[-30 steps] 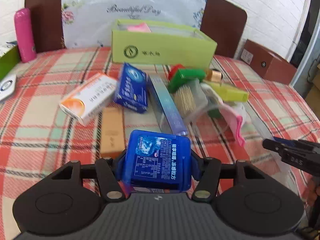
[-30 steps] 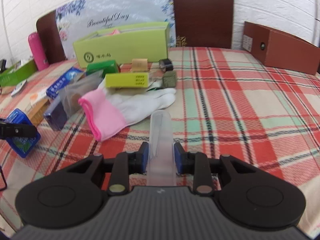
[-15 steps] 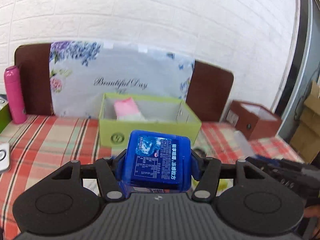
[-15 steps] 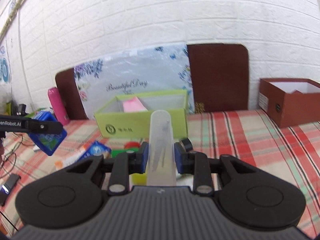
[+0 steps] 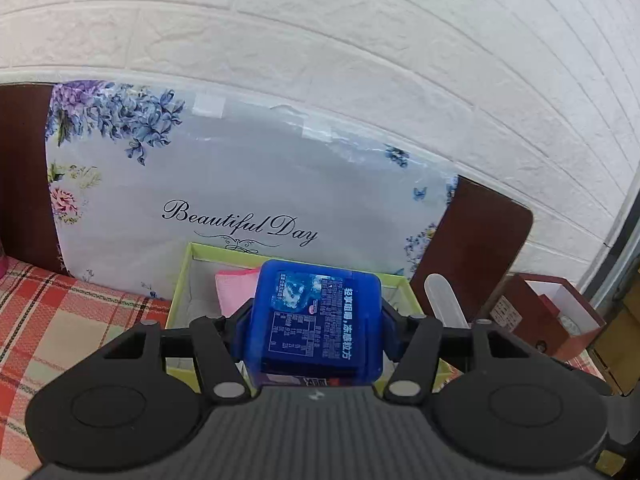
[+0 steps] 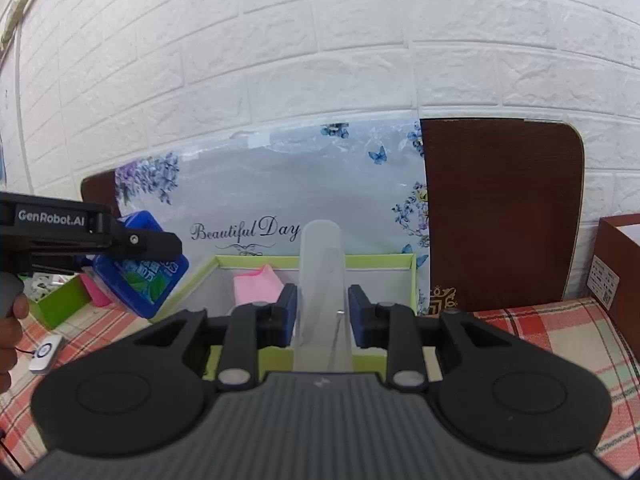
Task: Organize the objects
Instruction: 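Carry blue box and plastic tube into the green box and release both, then return both tools to the pile of items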
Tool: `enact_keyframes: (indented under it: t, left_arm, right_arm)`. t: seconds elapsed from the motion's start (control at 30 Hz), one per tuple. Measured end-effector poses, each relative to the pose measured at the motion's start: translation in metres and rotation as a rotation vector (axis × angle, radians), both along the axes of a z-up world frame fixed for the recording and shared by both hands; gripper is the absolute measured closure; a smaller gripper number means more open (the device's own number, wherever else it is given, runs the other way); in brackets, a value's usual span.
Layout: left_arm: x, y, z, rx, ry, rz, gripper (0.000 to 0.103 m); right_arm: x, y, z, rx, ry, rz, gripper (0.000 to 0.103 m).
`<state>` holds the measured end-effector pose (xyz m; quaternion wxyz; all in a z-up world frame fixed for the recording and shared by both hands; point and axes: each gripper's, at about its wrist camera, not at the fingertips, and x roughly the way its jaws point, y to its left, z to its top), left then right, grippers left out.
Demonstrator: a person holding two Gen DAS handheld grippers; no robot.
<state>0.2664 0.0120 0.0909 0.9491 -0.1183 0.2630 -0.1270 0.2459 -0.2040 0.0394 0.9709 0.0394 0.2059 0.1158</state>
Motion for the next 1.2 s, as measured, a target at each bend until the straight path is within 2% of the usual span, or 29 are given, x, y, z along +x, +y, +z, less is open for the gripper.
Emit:
enact_keyframes:
  t: [0.23, 0.37, 0.43, 0.47, 0.5, 0.63, 0.67, 0.7, 0.87, 0.97, 1.2]
  left_arm:
    - [0.060, -0.002, -0.032, 0.024, 0.063, 0.018, 0.041]
    - [0.074, -0.004, -0.049, 0.039, 0.062, 0.010, 0.040]
    - [0.074, -0.004, -0.054, 0.048, 0.044, 0.028, 0.017]
    - [0.073, -0.003, -0.054, 0.055, 0.038, 0.037, 0.016]
    - [0.071, -0.002, -0.054, 0.060, 0.030, 0.040, 0.016]
    - [0.059, 0.003, -0.044, 0.031, 0.034, 0.059, 0.016]
    - [0.053, 0.003, -0.039, 0.022, 0.027, 0.063, 0.016]
    - [0.047, 0.004, -0.034, 0.017, 0.019, 0.070, 0.016]
    - [0.010, 0.003, -0.015, 0.020, 0.009, 0.086, 0.016]
    - [-0.015, 0.000, -0.009, 0.056, 0.028, 0.097, 0.016]
    - [-0.087, -0.005, -0.019, 0.151, 0.020, 0.080, 0.016]
  right_arm:
    - [0.071, 0.007, -0.033, -0.050, 0.078, -0.020, 0.076]
    - [0.094, 0.012, -0.050, -0.069, 0.125, -0.007, 0.076]
    - [0.098, 0.014, -0.057, -0.090, 0.139, 0.010, 0.064]
    - [0.097, 0.014, -0.059, -0.098, 0.131, 0.005, 0.043]
    - [0.095, 0.012, -0.058, -0.097, 0.109, 0.004, 0.032]
    - [0.076, -0.003, -0.038, -0.040, 0.032, -0.022, 0.014]
    - [0.069, -0.008, -0.030, -0.013, 0.009, -0.037, 0.004]
    - [0.062, -0.014, -0.022, 0.016, -0.017, -0.057, 0.000]
    - [0.023, -0.031, 0.004, 0.097, -0.045, -0.080, 0.000]
    - [-0.004, -0.034, 0.013, 0.107, -0.039, -0.075, 0.000]
    - [-0.072, -0.033, 0.006, 0.119, -0.003, -0.038, 0.000]
